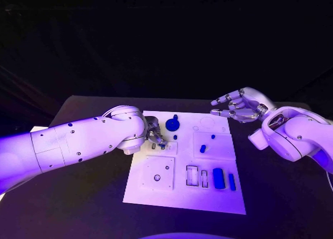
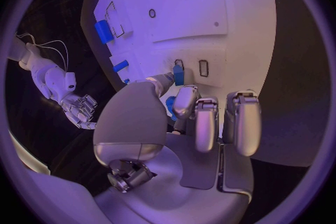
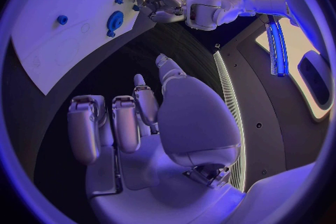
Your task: Assemble the parts on the task board
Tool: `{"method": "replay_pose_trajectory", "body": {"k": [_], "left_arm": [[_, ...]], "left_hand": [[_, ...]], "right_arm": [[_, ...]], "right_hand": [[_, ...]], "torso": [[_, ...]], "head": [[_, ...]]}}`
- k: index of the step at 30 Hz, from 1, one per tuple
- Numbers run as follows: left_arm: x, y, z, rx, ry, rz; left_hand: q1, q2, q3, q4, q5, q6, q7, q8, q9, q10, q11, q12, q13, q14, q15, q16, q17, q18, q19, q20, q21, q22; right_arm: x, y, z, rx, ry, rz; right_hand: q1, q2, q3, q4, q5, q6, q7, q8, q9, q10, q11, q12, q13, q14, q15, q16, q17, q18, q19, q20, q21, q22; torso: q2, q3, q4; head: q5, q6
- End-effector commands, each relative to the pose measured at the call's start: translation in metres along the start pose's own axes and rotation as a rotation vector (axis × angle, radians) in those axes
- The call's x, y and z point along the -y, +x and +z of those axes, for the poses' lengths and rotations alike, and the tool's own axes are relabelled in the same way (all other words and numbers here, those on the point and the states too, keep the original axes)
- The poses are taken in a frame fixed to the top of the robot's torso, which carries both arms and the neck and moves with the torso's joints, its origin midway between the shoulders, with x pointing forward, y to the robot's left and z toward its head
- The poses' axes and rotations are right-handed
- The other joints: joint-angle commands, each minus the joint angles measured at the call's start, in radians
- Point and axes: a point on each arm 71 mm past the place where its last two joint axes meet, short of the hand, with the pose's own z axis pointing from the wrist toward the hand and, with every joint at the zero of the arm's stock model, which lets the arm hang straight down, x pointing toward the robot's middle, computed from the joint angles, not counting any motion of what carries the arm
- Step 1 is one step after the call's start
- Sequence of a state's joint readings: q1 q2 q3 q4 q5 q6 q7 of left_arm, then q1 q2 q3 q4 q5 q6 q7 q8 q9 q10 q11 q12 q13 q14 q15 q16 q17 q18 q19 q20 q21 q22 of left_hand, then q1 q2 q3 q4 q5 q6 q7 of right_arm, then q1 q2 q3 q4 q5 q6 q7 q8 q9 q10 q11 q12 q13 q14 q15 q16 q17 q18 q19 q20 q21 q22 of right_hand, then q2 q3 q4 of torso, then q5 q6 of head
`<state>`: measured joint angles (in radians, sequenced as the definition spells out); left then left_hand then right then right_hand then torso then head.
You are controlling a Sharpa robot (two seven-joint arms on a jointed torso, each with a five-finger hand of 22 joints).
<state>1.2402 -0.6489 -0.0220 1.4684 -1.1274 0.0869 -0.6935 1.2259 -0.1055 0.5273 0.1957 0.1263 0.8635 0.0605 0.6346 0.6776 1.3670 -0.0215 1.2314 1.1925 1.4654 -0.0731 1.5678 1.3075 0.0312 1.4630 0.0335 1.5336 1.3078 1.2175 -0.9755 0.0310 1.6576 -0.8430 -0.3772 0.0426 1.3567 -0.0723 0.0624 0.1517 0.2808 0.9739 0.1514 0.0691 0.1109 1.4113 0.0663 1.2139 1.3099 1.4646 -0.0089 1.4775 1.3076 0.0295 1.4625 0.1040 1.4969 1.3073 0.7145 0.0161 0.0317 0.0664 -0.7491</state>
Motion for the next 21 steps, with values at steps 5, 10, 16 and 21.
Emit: {"method": "replay_pose_trajectory", "body": {"k": [5,10,16,21], "left_arm": [[-0.0052,0.0086,0.0012,-0.047,-0.045,0.057],[-0.0052,0.0103,0.0007,-0.066,-0.045,0.074],[-0.0053,0.0112,0.0005,-0.078,-0.046,0.084],[-0.0055,0.0113,0.0005,-0.080,-0.047,0.086]], "left_hand": [[0.002,0.009,0.146,-0.140,-0.004,0.002,-0.008,0.005,0.002,0.007,0.001,0.003,-0.002,0.105,-0.001,0.003,0.263,-0.018,0.078,0.004,0.007,0.210],[0.001,0.003,0.167,-0.153,-0.004,0.001,-0.007,0.007,0.007,0.002,0.002,-0.007,-0.013,0.105,-0.001,0.003,0.263,-0.019,0.080,0.003,0.009,0.214],[-0.002,-0.003,0.180,-0.160,-0.004,0.002,-0.006,0.010,0.012,0.003,0.002,-0.009,-0.016,0.105,-0.001,0.003,0.263,-0.020,0.082,0.003,0.011,0.218],[-0.004,-0.004,0.183,-0.161,-0.005,0.002,-0.006,0.011,0.013,0.003,0.002,-0.010,-0.016,0.105,-0.001,0.003,0.263,-0.020,0.081,0.003,0.011,0.217]], "right_arm": [[0.0002,0.0019,-0.0001,-0.019,-0.004,0.003],[0.0004,0.0023,0.0000,-0.021,-0.003,0.003],[0.0007,0.0026,-0.0001,-0.024,-0.002,0.004],[0.0010,0.0028,0.0000,-0.025,-0.001,0.004]], "right_hand": [[0.002,0.009,-0.006,0.000,0.007,0.006,-0.002,0.006,0.002,-0.001,-0.005,0.001,0.037,0.070,-0.001,-0.004,0.103,0.007,-0.006,-0.002,-0.004,0.123],[0.002,0.009,-0.006,0.000,0.007,0.006,-0.002,0.006,0.002,-0.001,-0.005,0.001,0.037,0.070,-0.001,-0.004,0.103,0.007,-0.006,-0.002,-0.004,0.123],[0.000,0.011,-0.008,0.002,0.006,0.007,-0.002,0.006,0.002,-0.001,-0.005,0.001,0.036,0.069,-0.001,-0.005,0.102,0.007,-0.008,-0.002,-0.005,0.121],[0.000,0.011,-0.008,0.002,0.006,0.007,-0.002,0.006,0.002,-0.001,-0.005,0.001,0.036,0.069,-0.001,-0.005,0.102,0.007,-0.008,-0.002,-0.005,0.121]], "torso": [[-0.001,-0.0001,0.0010],[-0.001,0.0002,0.0006],[0.000,0.0000,0.0010],[0.000,0.0005,0.0011]], "head": [[-0.001,-0.004],[0.001,-0.005],[0.001,-0.006],[0.000,-0.005]]}}
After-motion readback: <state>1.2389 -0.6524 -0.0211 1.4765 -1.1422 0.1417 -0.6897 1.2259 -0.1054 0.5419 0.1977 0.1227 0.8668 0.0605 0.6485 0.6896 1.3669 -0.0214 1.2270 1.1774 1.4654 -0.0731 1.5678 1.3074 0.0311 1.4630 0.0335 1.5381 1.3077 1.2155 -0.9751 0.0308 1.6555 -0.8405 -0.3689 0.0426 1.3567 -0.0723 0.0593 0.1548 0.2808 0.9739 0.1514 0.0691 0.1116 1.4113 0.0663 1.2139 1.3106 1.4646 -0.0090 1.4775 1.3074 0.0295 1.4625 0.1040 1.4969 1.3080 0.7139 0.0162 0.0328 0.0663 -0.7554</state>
